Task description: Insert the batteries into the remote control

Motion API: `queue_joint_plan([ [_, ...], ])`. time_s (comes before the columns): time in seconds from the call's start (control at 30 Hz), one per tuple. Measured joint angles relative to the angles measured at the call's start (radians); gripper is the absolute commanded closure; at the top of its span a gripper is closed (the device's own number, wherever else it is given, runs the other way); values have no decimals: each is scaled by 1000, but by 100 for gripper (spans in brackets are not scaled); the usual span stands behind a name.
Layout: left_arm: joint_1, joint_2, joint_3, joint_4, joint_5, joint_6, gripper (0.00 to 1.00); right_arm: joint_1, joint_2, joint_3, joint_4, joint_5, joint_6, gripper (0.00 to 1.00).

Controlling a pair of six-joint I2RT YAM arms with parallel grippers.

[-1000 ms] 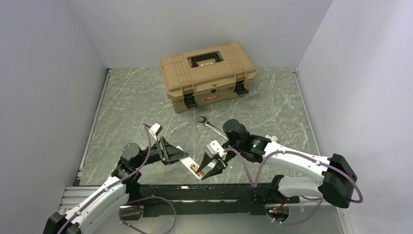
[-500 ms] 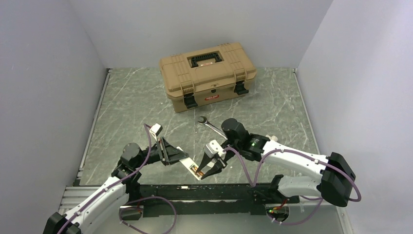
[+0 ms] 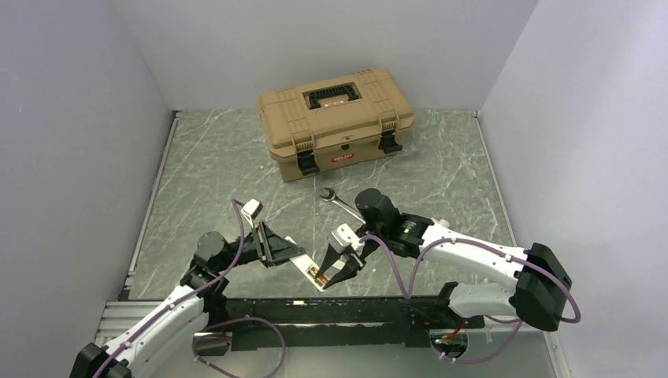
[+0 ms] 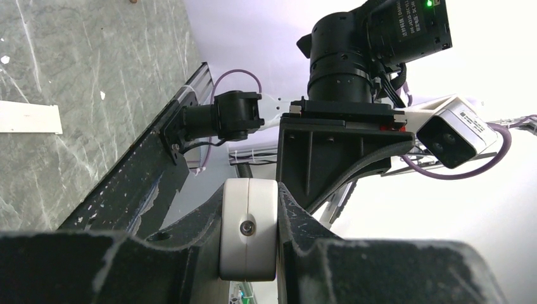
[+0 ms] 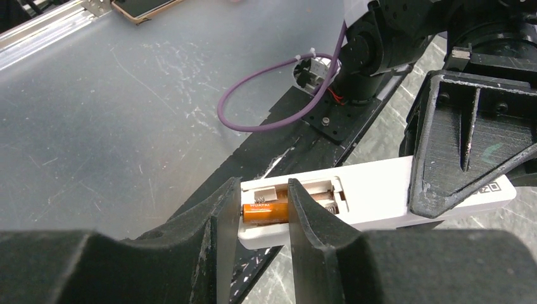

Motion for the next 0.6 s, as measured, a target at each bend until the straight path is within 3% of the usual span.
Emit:
queue_joint_plan([
  [0.6, 0, 0, -13, 21, 0, -9, 100, 0, 39, 27, -15, -15, -22, 66],
])
